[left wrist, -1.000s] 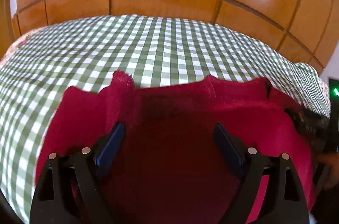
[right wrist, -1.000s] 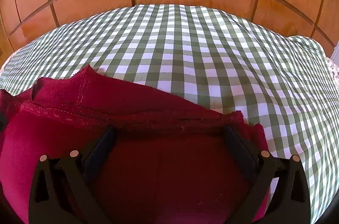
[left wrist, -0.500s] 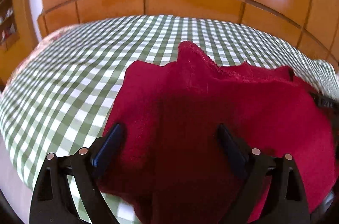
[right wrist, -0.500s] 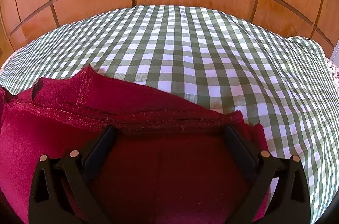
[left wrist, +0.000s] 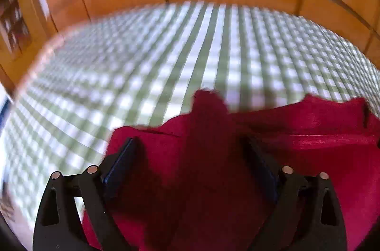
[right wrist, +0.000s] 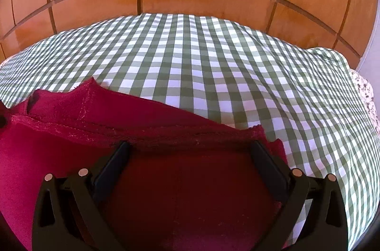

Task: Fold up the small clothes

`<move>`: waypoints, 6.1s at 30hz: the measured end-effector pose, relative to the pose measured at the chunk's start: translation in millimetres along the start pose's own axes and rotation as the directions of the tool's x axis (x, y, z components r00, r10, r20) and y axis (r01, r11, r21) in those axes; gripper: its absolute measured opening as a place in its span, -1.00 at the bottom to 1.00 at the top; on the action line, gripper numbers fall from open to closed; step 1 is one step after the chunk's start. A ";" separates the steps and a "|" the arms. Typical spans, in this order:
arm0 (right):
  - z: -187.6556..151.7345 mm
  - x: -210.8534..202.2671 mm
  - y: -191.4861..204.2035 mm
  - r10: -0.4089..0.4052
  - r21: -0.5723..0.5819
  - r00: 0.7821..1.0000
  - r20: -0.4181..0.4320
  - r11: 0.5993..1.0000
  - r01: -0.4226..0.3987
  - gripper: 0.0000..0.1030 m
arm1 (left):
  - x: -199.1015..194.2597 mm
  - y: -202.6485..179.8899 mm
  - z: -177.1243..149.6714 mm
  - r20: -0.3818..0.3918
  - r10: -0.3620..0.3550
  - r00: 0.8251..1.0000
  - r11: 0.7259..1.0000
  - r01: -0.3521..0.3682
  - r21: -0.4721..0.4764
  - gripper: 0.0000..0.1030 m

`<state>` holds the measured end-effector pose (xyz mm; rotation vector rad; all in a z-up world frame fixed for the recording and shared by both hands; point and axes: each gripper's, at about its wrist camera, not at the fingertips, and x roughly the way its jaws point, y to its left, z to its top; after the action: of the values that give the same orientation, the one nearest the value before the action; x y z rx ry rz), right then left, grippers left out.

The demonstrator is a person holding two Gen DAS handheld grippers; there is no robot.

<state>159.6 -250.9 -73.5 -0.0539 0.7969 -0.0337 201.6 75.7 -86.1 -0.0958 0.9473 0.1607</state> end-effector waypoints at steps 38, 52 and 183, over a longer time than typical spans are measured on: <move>-116.4 -128.8 49.4 0.102 -0.270 0.987 0.121 0.961 -0.066 0.96 | -93.5 79.8 -117.1 0.159 -0.388 0.908 0.870 0.418 -0.261 0.92; -133.8 -111.9 40.8 0.148 -0.156 0.981 0.129 0.980 -0.127 0.97 | -85.1 92.4 -115.2 0.217 -0.449 0.867 0.776 0.498 -0.387 0.77; -100.3 -171.7 -91.2 0.069 0.147 0.982 0.178 0.984 -0.096 0.96 | -158.6 -134.2 -109.0 0.125 -0.552 0.824 0.812 0.498 0.303 0.74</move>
<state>-32.9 -336.8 -15.3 0.1226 0.6205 -0.0119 47.5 -87.9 -18.8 -0.0974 0.6920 -0.4674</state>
